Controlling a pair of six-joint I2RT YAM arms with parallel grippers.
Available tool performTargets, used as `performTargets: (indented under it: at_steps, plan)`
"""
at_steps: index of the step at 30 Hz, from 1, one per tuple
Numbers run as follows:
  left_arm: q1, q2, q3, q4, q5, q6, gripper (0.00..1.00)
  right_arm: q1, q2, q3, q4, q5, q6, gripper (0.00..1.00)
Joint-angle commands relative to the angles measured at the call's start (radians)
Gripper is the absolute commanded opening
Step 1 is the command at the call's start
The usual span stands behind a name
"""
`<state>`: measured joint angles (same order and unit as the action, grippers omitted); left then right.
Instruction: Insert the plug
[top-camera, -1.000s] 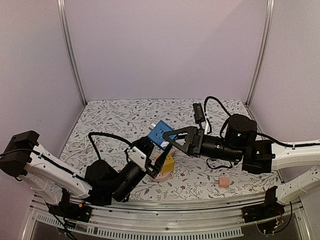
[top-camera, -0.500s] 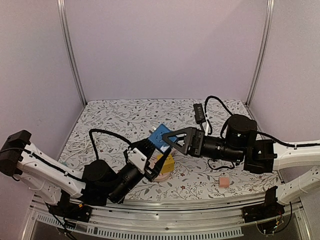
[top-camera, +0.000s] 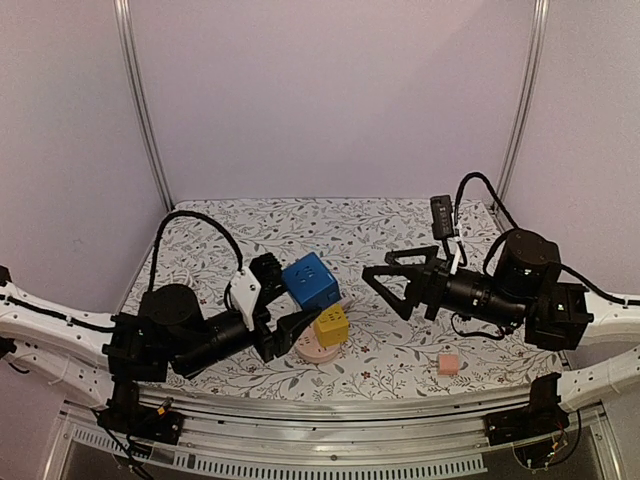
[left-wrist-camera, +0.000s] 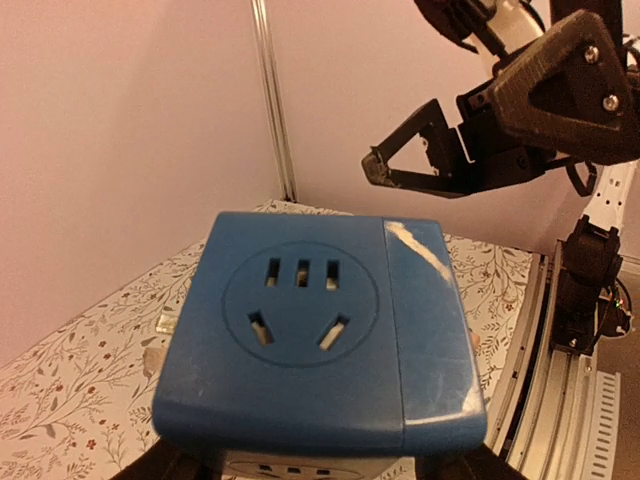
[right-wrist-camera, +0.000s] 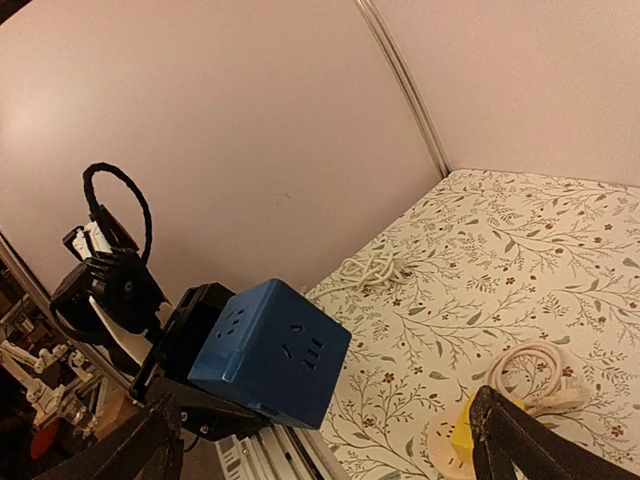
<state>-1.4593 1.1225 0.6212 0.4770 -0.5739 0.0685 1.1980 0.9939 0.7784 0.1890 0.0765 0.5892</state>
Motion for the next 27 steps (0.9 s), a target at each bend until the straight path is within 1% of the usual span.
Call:
performTargets:
  at_steps: [1, 3, 4, 5, 6, 9, 12, 16, 19, 21, 23, 27]
  plan:
    - [0.148, -0.069, 0.094, -0.302, 0.299, -0.260, 0.18, -0.001, 0.001, -0.103, 0.059, 0.228, -0.295, 0.99]
    - [0.193, -0.087, 0.137, -0.388, 0.388, -0.328, 0.20, -0.001, 0.036, -0.139, 0.121, 0.220, -0.395, 0.99]
    - [0.210, -0.094, 0.160, -0.431, 0.424, -0.354, 0.20, 0.000, 0.049, -0.148, 0.135, 0.197, -0.469, 0.99]
    - [0.223, -0.100, 0.181, -0.465, 0.447, -0.376, 0.18, 0.000, 0.062, -0.170, 0.175, 0.142, -0.512, 0.99]
    - [0.238, -0.105, 0.199, -0.519, 0.472, -0.406, 0.17, 0.001, 0.067, -0.205, 0.218, 0.123, -0.563, 0.99]
    - [0.306, -0.112, 0.234, -0.594, 0.598, -0.490, 0.17, 0.002, 0.065, -0.295, 0.389, 0.053, -0.712, 0.99]
    - [0.369, -0.114, 0.244, -0.594, 0.765, -0.586, 0.16, 0.002, 0.058, -0.360, 0.507, -0.058, -0.855, 0.99]
    - [0.401, -0.089, 0.279, -0.620, 0.884, -0.684, 0.16, 0.003, 0.064, -0.399, 0.590, -0.189, -1.056, 0.99]
    - [0.416, -0.080, 0.264, -0.556, 0.970, -0.775, 0.15, 0.003, 0.079, -0.402, 0.618, -0.236, -1.166, 0.99]
    - [0.416, -0.075, 0.253, -0.516, 1.007, -0.796, 0.12, 0.002, 0.093, -0.385, 0.609, -0.265, -1.214, 0.99]
    - [0.418, -0.073, 0.240, -0.495, 1.013, -0.814, 0.11, 0.002, 0.107, -0.368, 0.604, -0.290, -1.254, 0.99]
    - [0.423, -0.031, 0.212, -0.425, 1.065, -0.886, 0.07, 0.000, 0.153, -0.328, 0.610, -0.280, -1.327, 0.99]
